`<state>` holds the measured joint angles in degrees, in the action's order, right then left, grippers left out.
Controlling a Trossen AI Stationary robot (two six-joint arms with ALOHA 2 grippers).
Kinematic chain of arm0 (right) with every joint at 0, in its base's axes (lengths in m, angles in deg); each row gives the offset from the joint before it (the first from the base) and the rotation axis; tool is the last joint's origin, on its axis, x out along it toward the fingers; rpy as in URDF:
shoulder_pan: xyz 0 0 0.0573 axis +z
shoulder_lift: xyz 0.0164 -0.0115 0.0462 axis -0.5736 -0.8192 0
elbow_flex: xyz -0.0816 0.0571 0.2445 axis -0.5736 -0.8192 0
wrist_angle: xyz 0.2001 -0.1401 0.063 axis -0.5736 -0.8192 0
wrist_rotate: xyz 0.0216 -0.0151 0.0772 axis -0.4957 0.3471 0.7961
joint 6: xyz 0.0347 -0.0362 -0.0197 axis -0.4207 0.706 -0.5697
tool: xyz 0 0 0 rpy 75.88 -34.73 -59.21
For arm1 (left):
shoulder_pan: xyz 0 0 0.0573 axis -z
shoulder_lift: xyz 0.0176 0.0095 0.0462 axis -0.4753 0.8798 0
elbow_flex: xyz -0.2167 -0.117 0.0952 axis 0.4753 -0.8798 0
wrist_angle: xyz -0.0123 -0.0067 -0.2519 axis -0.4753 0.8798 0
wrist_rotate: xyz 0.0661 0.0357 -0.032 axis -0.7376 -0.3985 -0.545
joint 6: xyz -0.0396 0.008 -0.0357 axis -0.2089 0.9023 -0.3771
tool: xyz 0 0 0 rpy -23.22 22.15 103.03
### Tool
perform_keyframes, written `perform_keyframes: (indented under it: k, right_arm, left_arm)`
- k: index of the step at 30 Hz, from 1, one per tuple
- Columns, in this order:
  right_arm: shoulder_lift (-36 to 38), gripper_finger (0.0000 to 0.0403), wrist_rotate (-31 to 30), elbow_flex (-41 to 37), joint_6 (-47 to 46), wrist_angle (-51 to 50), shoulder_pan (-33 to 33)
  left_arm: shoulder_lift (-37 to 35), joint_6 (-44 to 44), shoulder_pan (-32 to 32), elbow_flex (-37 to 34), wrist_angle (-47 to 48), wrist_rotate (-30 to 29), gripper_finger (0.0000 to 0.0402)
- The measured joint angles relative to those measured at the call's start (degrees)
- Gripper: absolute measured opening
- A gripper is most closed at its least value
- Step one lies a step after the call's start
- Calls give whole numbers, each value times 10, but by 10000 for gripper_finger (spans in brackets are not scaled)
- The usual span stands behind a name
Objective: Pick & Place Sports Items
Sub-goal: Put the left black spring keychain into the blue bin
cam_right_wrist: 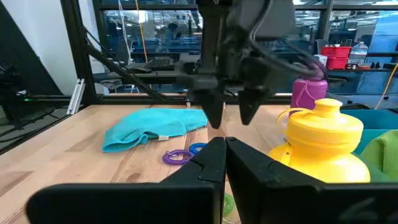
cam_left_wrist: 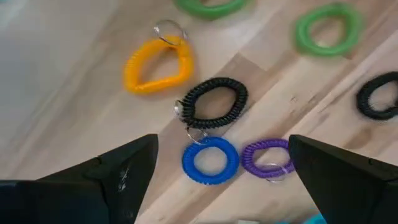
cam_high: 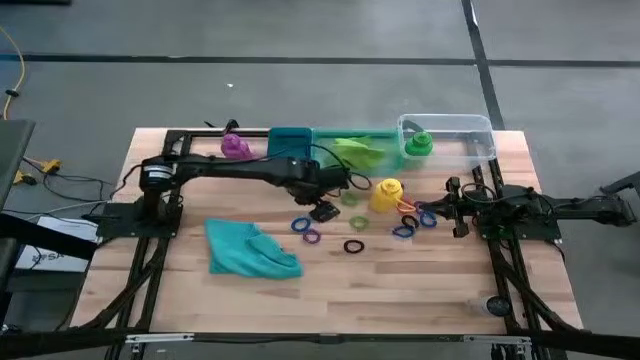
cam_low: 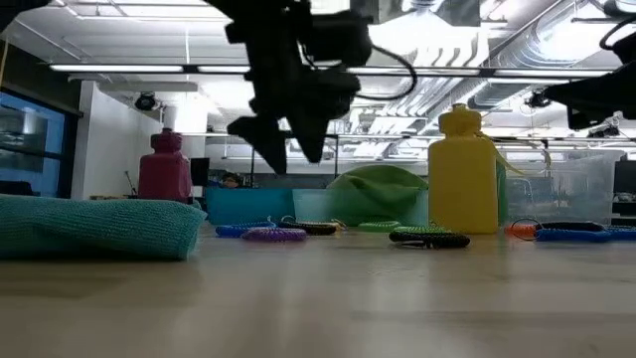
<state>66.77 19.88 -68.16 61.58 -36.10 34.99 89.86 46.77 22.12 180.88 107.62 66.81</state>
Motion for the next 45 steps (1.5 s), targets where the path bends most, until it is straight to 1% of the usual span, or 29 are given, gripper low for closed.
perform_keyframes:
  k: [5,17,26,31,35,38,45]
  right_arm:
    - [0,0,0,0,0,0,0]
    - [0,0,0,0,0,0,0]
    - [0,0,0,0,0,0,0]
    - [0,0,0,0,0,0,0]
    - [0,0,0,0,0,0,0]
    - [0,0,0,0,0,0,0]
    - [0,0,0,0,0,0,0]
  left_arm:
    - [20,16,-5,0,0,11,291]
    - [56,6,-30,0,-5,9,291]
    - [87,8,-31,0,-15,9,291]
    - [89,8,-31,0,-15,6,289]
    - [89,2,-31,0,-14,-14,265]
    - [89,1,-31,0,-13,-23,235]
    - [90,1,-27,0,-13,-19,162]
